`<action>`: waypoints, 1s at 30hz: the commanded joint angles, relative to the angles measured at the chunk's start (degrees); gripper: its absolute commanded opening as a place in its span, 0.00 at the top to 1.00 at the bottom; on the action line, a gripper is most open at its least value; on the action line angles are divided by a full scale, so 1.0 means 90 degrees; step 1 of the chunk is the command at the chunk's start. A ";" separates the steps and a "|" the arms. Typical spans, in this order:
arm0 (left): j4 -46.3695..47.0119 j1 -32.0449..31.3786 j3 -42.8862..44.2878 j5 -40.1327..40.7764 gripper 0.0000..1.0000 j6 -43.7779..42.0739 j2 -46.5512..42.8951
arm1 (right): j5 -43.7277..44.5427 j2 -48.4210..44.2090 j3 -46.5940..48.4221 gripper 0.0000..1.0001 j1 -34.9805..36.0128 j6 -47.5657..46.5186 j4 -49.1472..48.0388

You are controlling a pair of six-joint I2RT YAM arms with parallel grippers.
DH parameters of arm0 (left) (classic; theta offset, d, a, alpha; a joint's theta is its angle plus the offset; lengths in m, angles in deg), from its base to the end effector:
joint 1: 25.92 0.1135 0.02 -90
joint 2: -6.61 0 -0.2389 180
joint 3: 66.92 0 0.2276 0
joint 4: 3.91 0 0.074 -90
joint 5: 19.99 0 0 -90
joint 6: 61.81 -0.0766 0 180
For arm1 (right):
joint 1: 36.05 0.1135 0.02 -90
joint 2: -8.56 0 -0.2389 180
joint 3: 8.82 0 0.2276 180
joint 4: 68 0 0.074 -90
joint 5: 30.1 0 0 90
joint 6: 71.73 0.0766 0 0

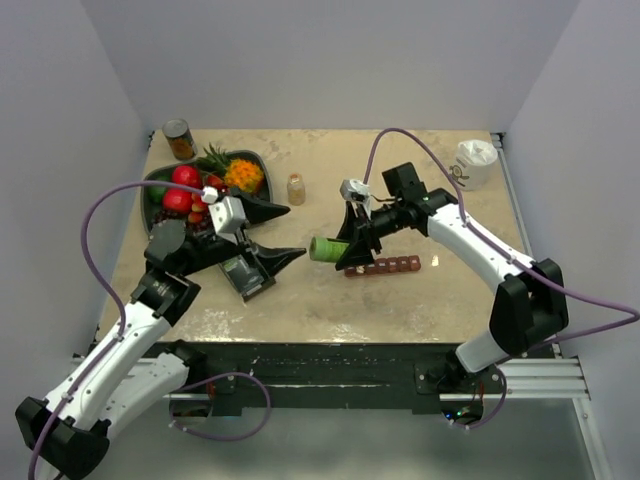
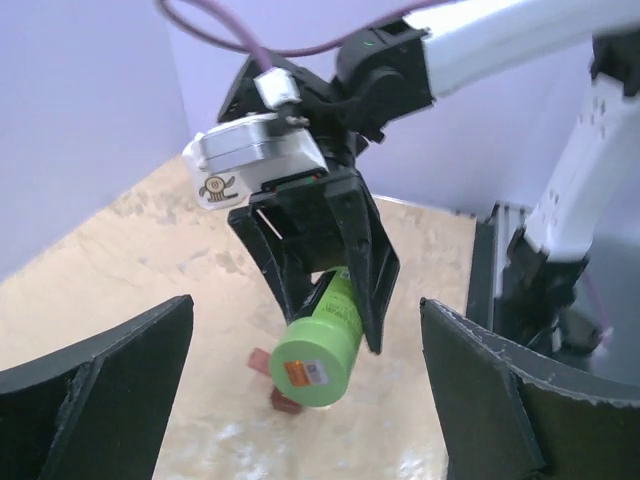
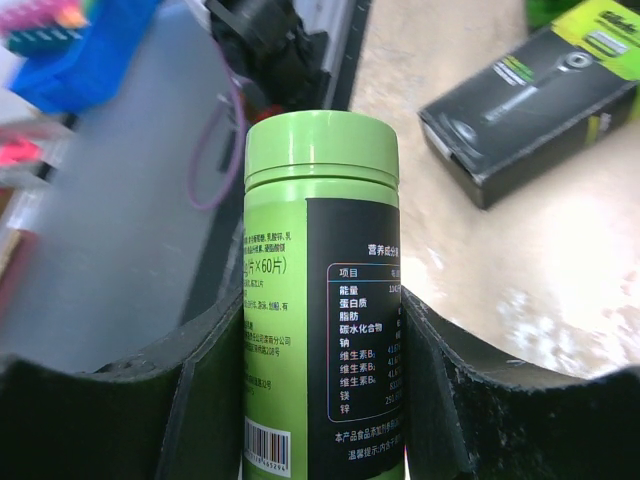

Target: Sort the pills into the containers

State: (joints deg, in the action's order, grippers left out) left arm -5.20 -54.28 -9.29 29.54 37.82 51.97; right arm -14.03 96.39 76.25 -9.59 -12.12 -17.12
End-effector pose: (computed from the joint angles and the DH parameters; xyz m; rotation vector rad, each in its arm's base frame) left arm 0.1562 -0.1408 0.3570 0.8312 1.2581 -1.0232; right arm 0.2311 0.1972 0.2646 -1.4194 1.5594 1.5167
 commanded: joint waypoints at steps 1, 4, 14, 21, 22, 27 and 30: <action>-0.0938 0.0094 0.0587 0.1185 0.01 0.2150 0.0339 | 0.0897 -0.0490 0.0459 1.00 0.0009 -0.1271 0.0694; -0.1234 0.0202 0.0637 0.1245 0.01 0.3468 0.0672 | 0.1774 -0.0793 0.0411 1.00 0.0019 -0.1320 0.0188; 0.1948 0.0221 -0.0155 0.0317 0.01 0.6107 0.1629 | 0.2306 -0.1663 -0.0038 1.00 0.0029 -0.1066 -0.1171; 0.2467 0.0085 -0.0223 0.0151 0.01 0.6410 0.2000 | 0.2238 -0.1634 -0.0146 1.00 0.0068 -0.0930 -0.1328; 0.2565 0.0017 -0.0213 0.0122 0.01 0.6420 0.2068 | 0.2238 -0.1624 -0.0146 1.00 0.0078 -0.0920 -0.1338; 0.2614 -0.0179 -0.0086 0.0005 0.09 0.6411 0.2303 | 0.2238 -0.1585 -0.0155 1.00 0.0136 -0.0881 -0.1386; 0.2644 -0.0228 0.0002 -0.0103 0.17 0.6362 0.2411 | 0.2248 -0.1605 -0.0214 1.00 0.0137 -0.0832 -0.1425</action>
State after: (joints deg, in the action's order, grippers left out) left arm 14.17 -54.94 -11.04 31.90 93.75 72.87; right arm 6.47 82.42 74.41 -8.87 -20.49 -26.08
